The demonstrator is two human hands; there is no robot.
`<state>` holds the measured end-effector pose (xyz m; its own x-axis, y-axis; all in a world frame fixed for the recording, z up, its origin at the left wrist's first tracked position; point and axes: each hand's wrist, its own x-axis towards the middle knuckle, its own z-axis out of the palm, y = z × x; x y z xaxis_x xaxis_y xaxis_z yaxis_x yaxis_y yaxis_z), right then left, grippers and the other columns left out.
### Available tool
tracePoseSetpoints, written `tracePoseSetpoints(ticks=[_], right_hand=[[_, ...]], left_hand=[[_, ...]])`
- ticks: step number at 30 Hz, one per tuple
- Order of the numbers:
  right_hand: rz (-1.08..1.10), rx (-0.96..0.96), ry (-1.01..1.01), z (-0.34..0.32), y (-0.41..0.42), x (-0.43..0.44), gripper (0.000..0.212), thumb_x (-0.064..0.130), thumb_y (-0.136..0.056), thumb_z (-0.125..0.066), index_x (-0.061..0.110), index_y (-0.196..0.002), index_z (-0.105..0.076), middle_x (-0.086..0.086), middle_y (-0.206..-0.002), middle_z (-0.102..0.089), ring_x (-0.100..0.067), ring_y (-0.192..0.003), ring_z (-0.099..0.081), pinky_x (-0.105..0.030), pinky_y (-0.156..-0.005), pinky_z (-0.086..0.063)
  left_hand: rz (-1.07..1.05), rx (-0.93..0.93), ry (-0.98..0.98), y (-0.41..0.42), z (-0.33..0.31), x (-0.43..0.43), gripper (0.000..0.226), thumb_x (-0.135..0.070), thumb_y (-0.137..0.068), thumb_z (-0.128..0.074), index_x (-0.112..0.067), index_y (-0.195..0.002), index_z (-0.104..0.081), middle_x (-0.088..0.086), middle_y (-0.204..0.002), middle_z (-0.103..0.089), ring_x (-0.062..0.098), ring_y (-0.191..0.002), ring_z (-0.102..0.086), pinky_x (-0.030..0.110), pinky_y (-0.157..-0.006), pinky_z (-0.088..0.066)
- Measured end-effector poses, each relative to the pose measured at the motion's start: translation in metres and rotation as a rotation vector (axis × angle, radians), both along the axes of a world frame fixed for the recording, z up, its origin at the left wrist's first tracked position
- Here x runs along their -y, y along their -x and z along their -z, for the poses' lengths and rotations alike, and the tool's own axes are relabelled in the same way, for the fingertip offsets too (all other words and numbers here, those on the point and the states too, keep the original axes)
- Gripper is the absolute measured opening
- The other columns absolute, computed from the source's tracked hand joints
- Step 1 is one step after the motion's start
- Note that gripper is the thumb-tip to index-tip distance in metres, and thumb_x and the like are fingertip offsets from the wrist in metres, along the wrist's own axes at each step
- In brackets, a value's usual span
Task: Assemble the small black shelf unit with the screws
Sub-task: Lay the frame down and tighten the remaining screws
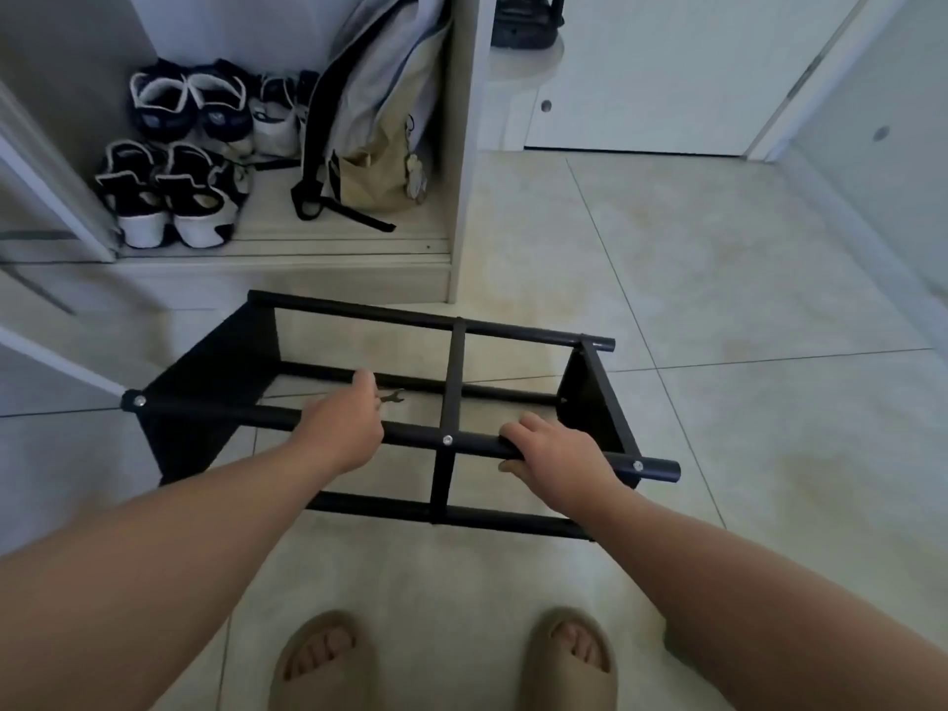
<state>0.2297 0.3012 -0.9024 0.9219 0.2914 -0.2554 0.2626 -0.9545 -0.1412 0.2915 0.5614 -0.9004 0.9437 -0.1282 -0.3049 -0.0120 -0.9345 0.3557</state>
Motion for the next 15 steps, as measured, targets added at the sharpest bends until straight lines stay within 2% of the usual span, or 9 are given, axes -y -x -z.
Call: tracePoseSetpoints(ticks=[4,8,10,15], right_hand=[[0.002,-0.153,-0.009,0.026,0.018,-0.003,0.031,0.042,-0.100,-0.057,0.022,-0.123,-0.054,0.002,-0.114,-0.051,-0.023,-0.101,-0.056,-0.032,-0.068,-0.036],[-0.006,-0.322,0.041,0.047,0.036,-0.010,0.034,0.040,-0.101,-0.055,0.020,-0.128,-0.055,0.000,-0.116,-0.050,-0.026,-0.105,-0.056,-0.037,-0.073,-0.044],[0.000,-0.388,0.067,0.055,0.044,-0.012,0.034,0.039,-0.101,-0.056,0.019,-0.129,-0.055,-0.002,-0.117,-0.050,-0.027,-0.105,-0.057,-0.039,-0.078,-0.048],[-0.007,-0.381,0.083,0.062,0.051,-0.008,0.042,0.047,-0.097,-0.060,0.022,-0.130,-0.053,0.001,-0.120,-0.051,-0.025,-0.111,-0.056,-0.037,-0.081,-0.048]], left_hand=[[0.014,-0.195,-0.030,0.010,0.025,0.001,0.002,-0.015,-0.102,-0.042,-0.014,-0.102,-0.044,0.006,-0.088,-0.059,0.023,-0.079,-0.059,0.039,-0.068,-0.050],[0.112,-0.397,-0.104,0.027,0.044,-0.001,0.013,-0.013,-0.102,-0.042,-0.008,-0.113,-0.047,0.009,-0.098,-0.056,0.021,-0.083,-0.053,0.032,-0.063,-0.040],[0.175,-0.488,-0.144,0.036,0.050,0.002,0.019,-0.013,-0.102,-0.041,-0.006,-0.119,-0.047,0.011,-0.107,-0.055,0.022,-0.086,-0.050,0.031,-0.067,-0.037],[0.237,-0.538,-0.159,0.045,0.061,0.007,0.021,-0.013,-0.101,-0.043,-0.006,-0.119,-0.048,0.015,-0.122,-0.057,0.025,-0.093,-0.050,0.031,-0.076,-0.040]])
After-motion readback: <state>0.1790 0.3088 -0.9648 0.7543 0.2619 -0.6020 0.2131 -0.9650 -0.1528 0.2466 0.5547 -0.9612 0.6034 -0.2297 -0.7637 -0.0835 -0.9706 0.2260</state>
